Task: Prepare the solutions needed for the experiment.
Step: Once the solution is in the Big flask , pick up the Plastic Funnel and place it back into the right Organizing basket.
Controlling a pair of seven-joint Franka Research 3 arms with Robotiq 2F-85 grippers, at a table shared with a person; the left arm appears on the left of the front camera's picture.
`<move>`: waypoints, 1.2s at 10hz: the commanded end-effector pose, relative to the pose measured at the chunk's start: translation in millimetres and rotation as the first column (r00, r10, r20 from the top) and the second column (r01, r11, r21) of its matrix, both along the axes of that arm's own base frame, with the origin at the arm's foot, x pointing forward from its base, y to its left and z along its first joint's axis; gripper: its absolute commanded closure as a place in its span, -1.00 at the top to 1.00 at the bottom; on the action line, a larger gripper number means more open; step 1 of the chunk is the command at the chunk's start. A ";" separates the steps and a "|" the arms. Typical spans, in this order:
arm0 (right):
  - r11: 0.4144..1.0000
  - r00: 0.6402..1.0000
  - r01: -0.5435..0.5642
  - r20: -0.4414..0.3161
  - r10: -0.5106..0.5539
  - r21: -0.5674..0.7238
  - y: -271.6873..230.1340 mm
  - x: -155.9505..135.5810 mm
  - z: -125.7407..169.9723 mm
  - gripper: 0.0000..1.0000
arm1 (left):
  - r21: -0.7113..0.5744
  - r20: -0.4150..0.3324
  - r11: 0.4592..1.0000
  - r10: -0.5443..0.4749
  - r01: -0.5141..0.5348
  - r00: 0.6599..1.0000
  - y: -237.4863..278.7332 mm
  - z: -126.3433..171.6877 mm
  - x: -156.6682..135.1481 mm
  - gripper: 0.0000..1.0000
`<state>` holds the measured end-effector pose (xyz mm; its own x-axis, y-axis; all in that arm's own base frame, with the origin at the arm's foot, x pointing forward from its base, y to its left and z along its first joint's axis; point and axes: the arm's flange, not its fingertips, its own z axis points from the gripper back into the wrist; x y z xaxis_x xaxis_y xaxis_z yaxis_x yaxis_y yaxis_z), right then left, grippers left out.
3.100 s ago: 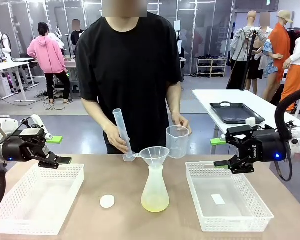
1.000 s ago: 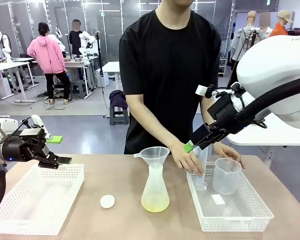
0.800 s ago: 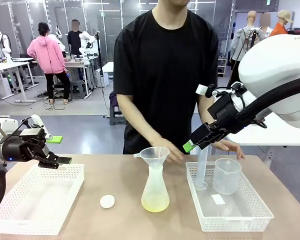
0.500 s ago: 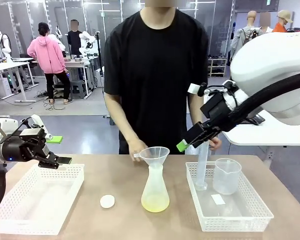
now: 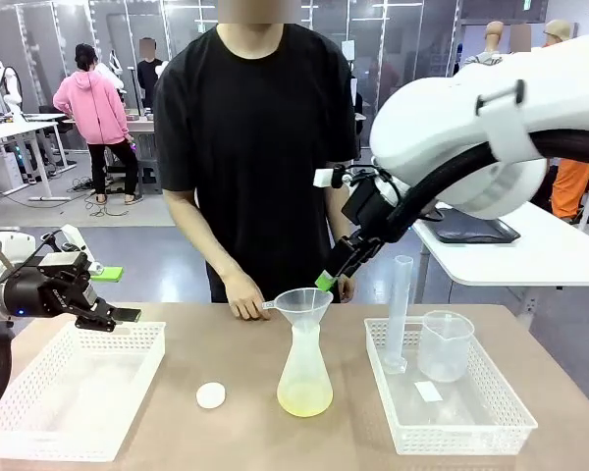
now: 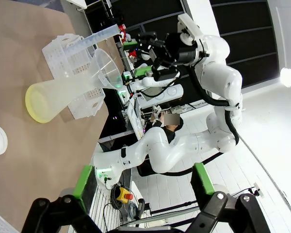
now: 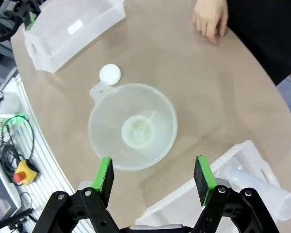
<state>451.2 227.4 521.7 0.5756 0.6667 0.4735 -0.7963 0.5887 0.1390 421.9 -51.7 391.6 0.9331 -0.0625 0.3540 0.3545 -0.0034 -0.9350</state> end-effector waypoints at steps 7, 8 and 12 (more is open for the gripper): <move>0.983 0.991 -0.094 -0.107 0.078 -0.156 32.7 27.5 10.3 0.67 | -0.005 0.002 1.000 -0.001 0.001 1.000 -0.4 1.2 -0.2 1.00; 0.983 0.991 -0.094 -0.107 0.078 -0.156 32.7 27.5 10.3 0.67 | -0.005 0.002 1.000 -0.001 0.001 1.000 -0.4 1.2 -0.2 1.00; 0.978 0.990 -0.075 -0.136 0.049 -0.195 43.4 43.4 7.8 0.67 | -0.005 0.002 1.000 -0.001 0.001 1.000 -0.4 1.2 -0.2 1.00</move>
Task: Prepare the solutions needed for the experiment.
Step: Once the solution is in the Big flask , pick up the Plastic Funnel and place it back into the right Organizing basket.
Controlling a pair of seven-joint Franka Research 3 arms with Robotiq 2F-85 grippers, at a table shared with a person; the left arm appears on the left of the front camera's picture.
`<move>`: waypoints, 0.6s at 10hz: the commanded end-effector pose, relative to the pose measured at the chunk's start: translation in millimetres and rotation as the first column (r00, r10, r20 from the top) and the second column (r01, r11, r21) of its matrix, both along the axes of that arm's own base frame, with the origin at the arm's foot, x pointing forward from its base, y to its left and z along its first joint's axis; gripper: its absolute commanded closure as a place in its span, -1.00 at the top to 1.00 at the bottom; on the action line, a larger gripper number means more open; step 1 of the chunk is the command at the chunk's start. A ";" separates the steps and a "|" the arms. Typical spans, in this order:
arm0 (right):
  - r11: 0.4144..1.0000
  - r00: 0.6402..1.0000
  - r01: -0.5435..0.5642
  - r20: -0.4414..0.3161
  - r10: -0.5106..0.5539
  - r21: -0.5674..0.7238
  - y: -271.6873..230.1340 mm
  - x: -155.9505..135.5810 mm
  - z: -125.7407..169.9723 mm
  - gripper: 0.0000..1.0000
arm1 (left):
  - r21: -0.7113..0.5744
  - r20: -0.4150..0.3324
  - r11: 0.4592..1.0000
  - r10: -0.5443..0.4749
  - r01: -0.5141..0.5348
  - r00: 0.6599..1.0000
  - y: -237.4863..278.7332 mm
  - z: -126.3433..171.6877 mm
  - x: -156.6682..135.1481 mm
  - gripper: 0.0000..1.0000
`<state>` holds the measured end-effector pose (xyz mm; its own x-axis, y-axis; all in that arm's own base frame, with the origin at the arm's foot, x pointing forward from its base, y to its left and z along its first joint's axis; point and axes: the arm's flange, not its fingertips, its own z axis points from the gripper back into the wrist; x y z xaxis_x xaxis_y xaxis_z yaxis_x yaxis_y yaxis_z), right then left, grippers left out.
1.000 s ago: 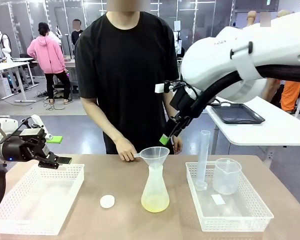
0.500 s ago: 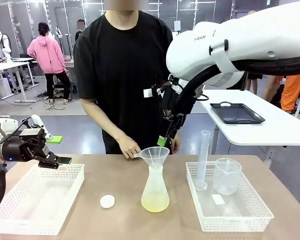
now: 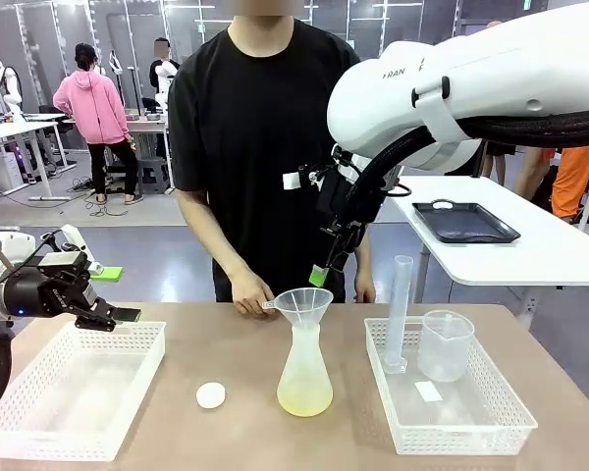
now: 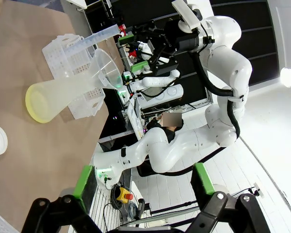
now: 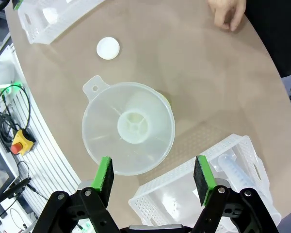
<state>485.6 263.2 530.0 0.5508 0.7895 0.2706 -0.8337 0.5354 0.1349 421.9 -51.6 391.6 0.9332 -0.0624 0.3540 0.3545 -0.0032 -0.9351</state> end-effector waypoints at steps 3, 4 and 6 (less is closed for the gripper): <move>0.997 0.995 -0.032 -0.097 0.025 -0.069 26.8 31.2 -8.0 0.67 | -0.005 0.002 1.000 -0.001 0.001 1.000 -0.5 1.2 -0.2 1.00; 0.995 0.992 -0.040 -0.119 0.029 -0.088 29.4 34.4 -11.2 0.67 | -0.005 0.002 1.000 -0.001 0.001 1.000 -0.5 1.2 -0.2 1.00; 0.991 0.987 -0.044 -0.157 0.023 -0.129 29.2 39.0 -17.9 0.67 | -0.005 0.002 1.000 -0.001 0.001 1.000 -0.5 1.2 -0.2 1.00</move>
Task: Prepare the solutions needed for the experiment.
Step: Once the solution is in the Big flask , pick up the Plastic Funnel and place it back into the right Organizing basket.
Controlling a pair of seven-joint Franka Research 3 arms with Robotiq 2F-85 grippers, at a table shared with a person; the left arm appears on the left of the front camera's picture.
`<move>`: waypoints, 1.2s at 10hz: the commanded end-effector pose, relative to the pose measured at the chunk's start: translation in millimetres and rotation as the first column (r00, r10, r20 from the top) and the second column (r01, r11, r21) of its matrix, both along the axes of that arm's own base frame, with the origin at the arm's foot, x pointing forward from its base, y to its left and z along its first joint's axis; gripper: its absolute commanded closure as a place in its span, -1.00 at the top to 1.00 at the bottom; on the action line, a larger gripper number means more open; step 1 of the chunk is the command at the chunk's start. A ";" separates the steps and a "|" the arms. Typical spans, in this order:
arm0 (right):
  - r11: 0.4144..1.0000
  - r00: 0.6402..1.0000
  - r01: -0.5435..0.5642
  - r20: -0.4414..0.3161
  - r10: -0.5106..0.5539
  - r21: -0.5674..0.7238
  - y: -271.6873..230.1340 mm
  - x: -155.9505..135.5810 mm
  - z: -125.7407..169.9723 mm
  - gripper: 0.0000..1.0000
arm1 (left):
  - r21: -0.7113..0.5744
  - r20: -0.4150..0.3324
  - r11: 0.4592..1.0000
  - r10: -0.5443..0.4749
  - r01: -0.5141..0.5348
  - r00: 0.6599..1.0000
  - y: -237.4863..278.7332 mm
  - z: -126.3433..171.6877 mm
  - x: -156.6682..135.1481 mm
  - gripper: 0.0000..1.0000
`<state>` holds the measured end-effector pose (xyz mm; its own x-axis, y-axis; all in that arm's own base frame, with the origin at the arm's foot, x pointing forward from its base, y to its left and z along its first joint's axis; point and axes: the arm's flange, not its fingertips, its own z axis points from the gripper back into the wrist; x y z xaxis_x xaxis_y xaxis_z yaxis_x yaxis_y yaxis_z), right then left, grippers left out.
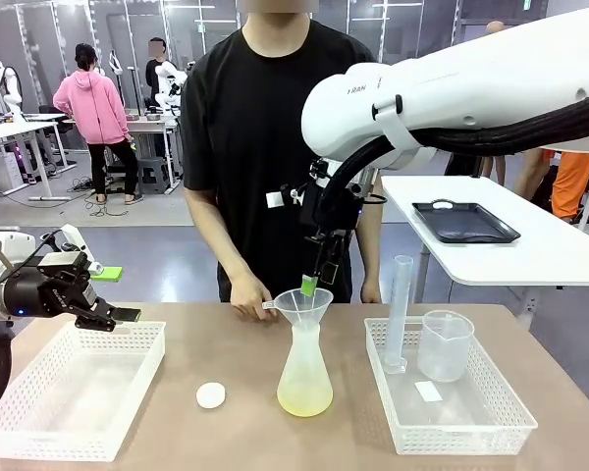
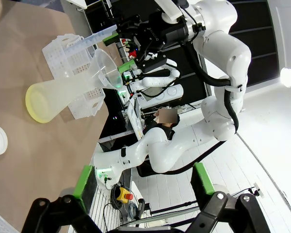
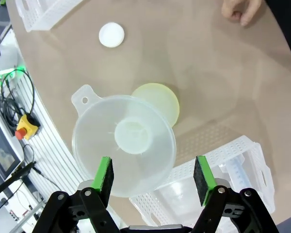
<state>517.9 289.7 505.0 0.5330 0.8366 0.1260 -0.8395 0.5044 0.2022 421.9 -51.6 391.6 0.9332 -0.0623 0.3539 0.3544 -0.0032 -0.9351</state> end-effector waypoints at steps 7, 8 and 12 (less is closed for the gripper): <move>0.997 0.988 -0.018 -0.155 0.007 -0.070 6.2 30.2 -25.8 0.67 | -0.005 0.002 1.000 -0.001 0.001 1.000 -0.5 1.3 -0.2 1.00; 0.998 0.986 -0.011 -0.167 0.000 -0.069 6.4 31.2 -28.7 0.67 | -0.005 0.002 1.000 -0.001 0.001 1.000 -0.5 1.3 -0.2 1.00; 1.000 0.978 -0.004 -0.209 0.001 -0.017 3.8 31.8 -39.0 0.53 | -0.005 0.002 1.000 -0.001 0.001 1.000 -0.5 1.3 -0.2 1.00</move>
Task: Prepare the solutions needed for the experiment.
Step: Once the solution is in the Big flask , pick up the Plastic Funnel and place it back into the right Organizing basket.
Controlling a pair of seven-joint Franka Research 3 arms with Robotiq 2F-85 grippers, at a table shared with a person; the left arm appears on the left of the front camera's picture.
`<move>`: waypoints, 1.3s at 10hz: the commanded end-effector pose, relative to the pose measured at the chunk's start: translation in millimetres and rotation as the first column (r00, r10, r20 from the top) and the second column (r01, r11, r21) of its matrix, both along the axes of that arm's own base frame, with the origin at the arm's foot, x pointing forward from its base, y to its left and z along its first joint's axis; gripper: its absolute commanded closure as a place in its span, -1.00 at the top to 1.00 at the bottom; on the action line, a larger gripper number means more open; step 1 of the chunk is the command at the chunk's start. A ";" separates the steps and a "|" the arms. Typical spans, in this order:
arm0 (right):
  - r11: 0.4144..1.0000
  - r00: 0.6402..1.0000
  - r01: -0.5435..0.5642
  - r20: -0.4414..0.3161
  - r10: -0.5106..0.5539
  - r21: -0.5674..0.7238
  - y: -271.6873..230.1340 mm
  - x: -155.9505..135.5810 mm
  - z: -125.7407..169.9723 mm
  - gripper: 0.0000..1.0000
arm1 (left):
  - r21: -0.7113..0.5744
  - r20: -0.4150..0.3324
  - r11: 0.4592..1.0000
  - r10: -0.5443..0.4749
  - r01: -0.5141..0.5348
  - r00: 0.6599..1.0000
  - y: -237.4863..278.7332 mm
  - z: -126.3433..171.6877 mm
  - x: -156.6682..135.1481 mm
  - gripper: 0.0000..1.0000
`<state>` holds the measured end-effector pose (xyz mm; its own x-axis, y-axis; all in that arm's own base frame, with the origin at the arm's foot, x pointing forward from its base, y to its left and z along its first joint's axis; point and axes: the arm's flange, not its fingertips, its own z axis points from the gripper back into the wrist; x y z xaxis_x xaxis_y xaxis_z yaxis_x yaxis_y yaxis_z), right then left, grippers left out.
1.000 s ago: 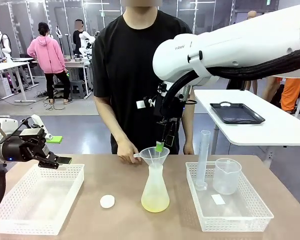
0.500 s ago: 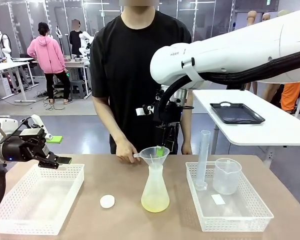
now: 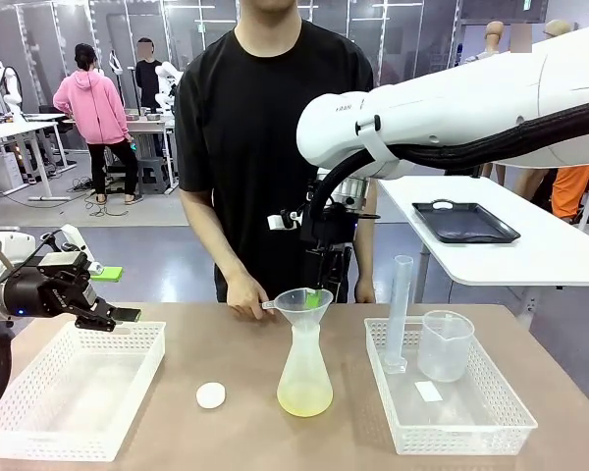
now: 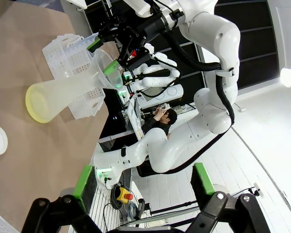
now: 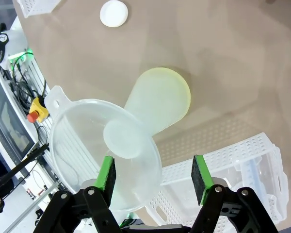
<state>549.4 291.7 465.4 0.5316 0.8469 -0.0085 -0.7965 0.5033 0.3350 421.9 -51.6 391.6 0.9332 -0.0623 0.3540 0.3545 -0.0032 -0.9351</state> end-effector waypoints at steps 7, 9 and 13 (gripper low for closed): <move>0.999 0.999 0.029 -0.046 -0.027 0.040 2.9 3.4 -5.4 -0.60 | -0.005 0.002 1.000 -0.001 0.001 1.000 -0.5 1.3 -0.2 1.00; 0.999 0.998 0.031 -0.056 -0.029 0.043 1.6 4.6 -6.2 -0.97 | -0.005 0.002 1.000 -0.001 0.001 1.000 -0.5 1.3 -0.2 1.00; 0.999 0.997 0.021 -0.075 -0.018 0.048 1.7 3.4 -7.7 -1.00 | -0.005 0.002 1.000 -0.001 0.001 1.000 -0.5 1.3 -0.2 1.00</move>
